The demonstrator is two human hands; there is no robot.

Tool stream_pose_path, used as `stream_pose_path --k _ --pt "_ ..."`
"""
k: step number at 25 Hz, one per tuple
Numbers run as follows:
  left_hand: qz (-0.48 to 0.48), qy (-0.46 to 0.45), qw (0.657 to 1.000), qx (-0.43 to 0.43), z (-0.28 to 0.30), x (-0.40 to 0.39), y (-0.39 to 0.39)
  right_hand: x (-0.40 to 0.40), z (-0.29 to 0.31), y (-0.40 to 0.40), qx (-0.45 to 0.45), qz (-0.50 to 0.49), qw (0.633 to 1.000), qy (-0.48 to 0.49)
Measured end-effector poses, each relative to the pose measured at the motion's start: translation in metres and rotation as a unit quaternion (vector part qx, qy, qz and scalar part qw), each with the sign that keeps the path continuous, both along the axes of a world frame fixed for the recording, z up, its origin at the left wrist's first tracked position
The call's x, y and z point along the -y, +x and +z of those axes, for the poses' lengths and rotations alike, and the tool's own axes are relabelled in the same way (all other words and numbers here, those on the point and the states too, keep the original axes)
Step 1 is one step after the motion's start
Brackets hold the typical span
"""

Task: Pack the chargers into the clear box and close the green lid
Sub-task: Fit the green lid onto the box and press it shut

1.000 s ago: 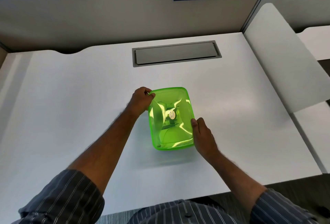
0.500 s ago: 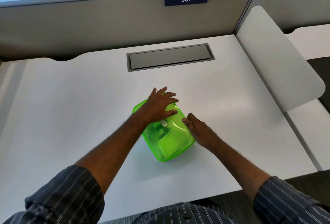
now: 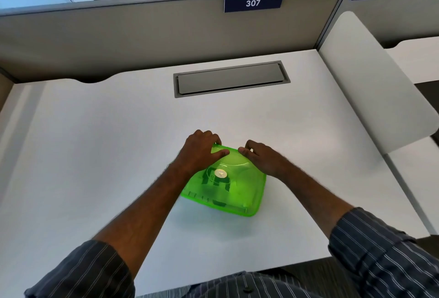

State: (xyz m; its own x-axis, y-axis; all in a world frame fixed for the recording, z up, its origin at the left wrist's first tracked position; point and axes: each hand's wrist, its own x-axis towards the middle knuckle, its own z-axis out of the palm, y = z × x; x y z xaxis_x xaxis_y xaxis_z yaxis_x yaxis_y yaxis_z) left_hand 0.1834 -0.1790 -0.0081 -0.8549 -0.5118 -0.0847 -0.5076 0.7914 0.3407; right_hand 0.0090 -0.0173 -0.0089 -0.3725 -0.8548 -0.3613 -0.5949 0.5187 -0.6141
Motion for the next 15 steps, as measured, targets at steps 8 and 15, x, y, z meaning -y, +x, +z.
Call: stream_pose_path --k 8,15 --pt "0.07 0.038 0.996 -0.045 -0.014 -0.02 0.029 0.019 -0.008 0.016 -0.126 -0.065 0.99 -0.023" --pt "0.078 -0.019 0.994 -0.07 -0.02 -0.027 0.031 0.024 -0.012 0.012 -0.116 -0.046 0.992 -0.004"
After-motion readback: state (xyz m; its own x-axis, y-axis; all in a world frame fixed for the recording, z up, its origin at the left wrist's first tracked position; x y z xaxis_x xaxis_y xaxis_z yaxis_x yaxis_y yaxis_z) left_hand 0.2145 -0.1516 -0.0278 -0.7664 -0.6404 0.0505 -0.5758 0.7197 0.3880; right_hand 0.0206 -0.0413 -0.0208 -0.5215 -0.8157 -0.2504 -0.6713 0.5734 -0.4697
